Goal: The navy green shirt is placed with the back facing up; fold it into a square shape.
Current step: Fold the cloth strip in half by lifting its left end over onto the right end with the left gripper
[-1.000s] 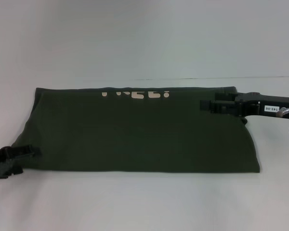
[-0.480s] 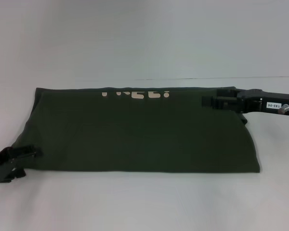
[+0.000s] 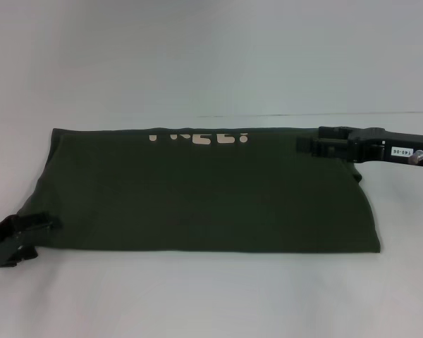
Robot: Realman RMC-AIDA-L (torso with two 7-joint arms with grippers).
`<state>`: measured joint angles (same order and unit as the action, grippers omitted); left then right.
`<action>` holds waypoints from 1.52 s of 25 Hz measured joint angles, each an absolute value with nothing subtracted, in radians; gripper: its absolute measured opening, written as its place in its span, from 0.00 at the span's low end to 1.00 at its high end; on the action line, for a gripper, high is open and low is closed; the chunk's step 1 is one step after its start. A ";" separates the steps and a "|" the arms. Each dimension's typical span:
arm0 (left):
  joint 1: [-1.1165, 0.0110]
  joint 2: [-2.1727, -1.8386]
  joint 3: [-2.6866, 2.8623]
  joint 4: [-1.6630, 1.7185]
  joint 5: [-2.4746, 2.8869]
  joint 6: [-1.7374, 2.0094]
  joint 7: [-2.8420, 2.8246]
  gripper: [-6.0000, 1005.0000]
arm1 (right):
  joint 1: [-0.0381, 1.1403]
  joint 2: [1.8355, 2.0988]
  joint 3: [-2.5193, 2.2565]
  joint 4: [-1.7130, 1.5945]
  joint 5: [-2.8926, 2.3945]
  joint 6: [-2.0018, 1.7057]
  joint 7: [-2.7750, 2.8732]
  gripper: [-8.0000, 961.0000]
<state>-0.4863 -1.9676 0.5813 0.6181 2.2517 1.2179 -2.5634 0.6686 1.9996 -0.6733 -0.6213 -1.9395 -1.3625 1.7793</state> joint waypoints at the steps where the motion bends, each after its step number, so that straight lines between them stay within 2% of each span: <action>1: -0.486 -1.968 0.581 0.618 2.252 1.216 -2.563 0.90 | 0.668 1.999 -0.673 -0.621 -1.939 -1.362 1.779 0.94; 38: -0.550 -1.970 0.587 0.627 2.244 1.152 -2.521 0.86 | 0.662 2.002 -0.647 -0.621 -1.939 -1.371 1.778 0.94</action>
<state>-0.5497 -1.9700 0.5868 0.6266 2.2445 1.1517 -2.5210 0.6622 2.0018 -0.6474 -0.6213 -1.9390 -1.3714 1.7782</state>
